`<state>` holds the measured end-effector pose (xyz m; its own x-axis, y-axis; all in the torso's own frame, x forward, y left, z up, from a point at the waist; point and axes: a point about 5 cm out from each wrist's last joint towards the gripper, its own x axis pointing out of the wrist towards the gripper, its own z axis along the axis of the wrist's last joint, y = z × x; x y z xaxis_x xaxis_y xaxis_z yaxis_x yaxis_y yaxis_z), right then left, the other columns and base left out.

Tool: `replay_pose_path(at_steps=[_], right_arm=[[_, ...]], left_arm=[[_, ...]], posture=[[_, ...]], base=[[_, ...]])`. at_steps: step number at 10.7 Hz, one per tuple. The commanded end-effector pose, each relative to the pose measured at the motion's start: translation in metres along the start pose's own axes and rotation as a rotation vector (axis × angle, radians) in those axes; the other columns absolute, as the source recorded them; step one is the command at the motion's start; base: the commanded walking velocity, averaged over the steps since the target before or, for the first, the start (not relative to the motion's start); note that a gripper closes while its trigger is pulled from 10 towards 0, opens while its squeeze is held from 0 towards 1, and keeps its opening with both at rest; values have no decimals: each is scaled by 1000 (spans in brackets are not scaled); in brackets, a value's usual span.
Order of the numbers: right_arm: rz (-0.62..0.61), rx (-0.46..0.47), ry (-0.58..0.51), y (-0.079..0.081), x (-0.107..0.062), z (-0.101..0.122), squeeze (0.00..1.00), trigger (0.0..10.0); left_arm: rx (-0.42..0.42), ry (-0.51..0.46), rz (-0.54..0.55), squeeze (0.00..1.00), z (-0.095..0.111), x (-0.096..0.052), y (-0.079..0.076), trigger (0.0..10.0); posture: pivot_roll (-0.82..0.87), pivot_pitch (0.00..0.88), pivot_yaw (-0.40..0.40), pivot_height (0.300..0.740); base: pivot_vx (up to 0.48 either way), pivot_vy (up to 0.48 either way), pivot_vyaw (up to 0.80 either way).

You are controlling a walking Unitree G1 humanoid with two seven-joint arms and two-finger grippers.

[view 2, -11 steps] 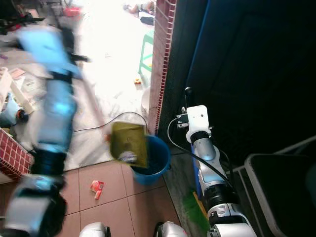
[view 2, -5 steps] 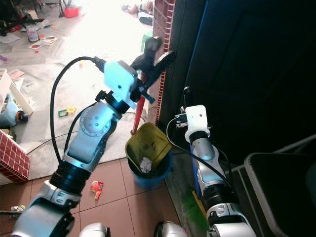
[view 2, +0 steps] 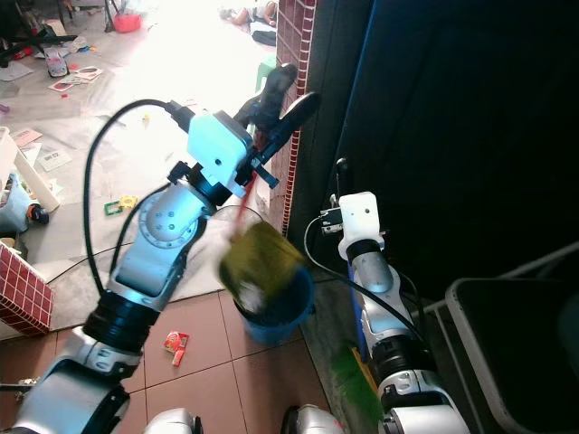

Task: Sweep floor

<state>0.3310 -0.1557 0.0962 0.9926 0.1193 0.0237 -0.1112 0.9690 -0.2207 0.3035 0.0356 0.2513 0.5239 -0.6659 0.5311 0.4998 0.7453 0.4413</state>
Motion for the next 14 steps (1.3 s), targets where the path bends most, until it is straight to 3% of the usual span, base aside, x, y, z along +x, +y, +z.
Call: replay_pose_path(at_steps=[1,2,4,8,10,11,12,14], right_arm=[[-3,-15,-43,-1,6,11,0,10000],[-7,-18,-49,0,7,12,0,10000],[-4,-20,-50,1,4,11,0,10000],[-21,-39,-56,-1,6,12,0,10000],[-17,-35,-59,1,8,14,0,10000],[-19,-36,-60,0,8,14,0,10000],[-19,-37,-58,0,7,13,0,10000],[-17,-36,-49,0,6,10,0,10000]], left_arm=[[-33,-126,7,0,27,15,1,10000],[39,-126,82,0,26,13,6,10000],[29,-104,53,0,21,12,0,10000],[282,-163,125,0,32,12,11,10000],[145,-118,267,0,24,9,19,10000],[161,-113,358,0,27,8,36,10000],[232,-92,517,0,33,0,71,10000],[327,-73,674,0,44,-17,115,10000]], posture=[[26,0,-48,740],[25,0,-46,740],[22,0,-45,740],[21,0,-47,740],[17,0,-46,740],[17,0,-47,740],[17,0,-47,740],[30,0,-50,740]], base=[[0,0,0],[0,0,0],[0,0,0],[0,0,0],[0,0,0],[0,0,0],[0,0,0],[0,0,0]])
